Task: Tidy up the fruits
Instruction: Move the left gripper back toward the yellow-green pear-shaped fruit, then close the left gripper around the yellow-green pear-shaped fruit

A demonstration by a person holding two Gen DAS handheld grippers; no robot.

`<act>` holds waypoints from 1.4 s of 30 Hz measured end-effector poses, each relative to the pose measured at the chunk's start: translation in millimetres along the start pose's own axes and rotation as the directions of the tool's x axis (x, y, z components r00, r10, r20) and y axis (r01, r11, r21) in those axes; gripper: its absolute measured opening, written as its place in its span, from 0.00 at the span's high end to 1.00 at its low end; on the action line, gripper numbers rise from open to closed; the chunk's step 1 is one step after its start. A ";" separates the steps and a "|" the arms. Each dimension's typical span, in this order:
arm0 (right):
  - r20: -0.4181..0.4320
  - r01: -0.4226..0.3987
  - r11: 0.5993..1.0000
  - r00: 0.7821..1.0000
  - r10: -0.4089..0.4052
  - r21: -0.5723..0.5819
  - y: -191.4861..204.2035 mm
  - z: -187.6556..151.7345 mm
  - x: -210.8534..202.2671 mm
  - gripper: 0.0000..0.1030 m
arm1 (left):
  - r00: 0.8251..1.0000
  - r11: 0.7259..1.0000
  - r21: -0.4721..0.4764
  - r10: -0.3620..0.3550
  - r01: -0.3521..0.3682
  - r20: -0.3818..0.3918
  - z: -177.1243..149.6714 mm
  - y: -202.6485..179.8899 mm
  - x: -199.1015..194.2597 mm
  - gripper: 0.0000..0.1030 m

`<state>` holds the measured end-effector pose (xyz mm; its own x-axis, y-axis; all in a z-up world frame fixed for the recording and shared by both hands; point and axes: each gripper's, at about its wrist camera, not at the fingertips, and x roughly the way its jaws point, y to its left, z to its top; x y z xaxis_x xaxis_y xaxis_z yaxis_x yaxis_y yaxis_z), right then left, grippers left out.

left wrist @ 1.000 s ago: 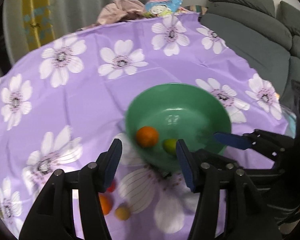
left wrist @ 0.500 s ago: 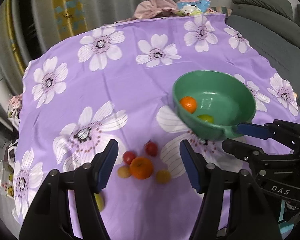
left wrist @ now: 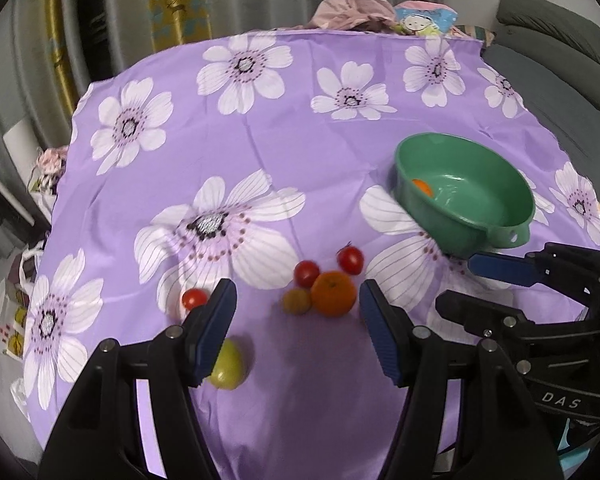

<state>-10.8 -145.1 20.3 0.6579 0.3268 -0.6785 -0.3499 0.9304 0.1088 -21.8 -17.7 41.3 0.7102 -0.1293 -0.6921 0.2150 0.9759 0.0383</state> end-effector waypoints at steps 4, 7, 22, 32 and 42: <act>-0.029 -0.019 0.999 0.999 0.018 -0.029 13.9 -1.2 8.8 0.56 | 1.000 0.999 -0.047 -0.001 0.000 -0.020 -12.9 26.5 0.2 0.38; -0.048 -0.036 0.998 0.998 0.034 -0.044 22.1 -1.9 15.7 0.56 | 0.999 0.995 -0.098 0.022 -0.027 -0.045 -23.4 48.4 1.8 0.38; -0.158 -0.182 0.981 0.973 0.169 -0.067 53.3 -9.0 57.8 0.56 | 0.991 0.971 -0.223 -0.105 0.086 -0.078 -56.6 95.9 10.4 0.41; -0.231 -0.287 0.956 0.936 0.265 -0.065 76.1 -9.0 95.9 0.56 | 0.968 0.967 -0.195 -0.195 0.164 -0.155 -46.9 88.6 36.7 0.45; -0.261 -0.332 0.940 0.917 0.302 -0.076 92.0 -0.2 121.4 0.56 | 0.935 0.958 -0.194 -0.255 0.210 -0.246 -39.9 96.5 61.2 0.59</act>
<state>36.7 -19.8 -52.2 0.3236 0.5378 -0.7785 -0.5982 0.7538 0.2721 15.7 75.6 -26.1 0.4442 -0.3266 -0.8343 0.2250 0.9420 -0.2490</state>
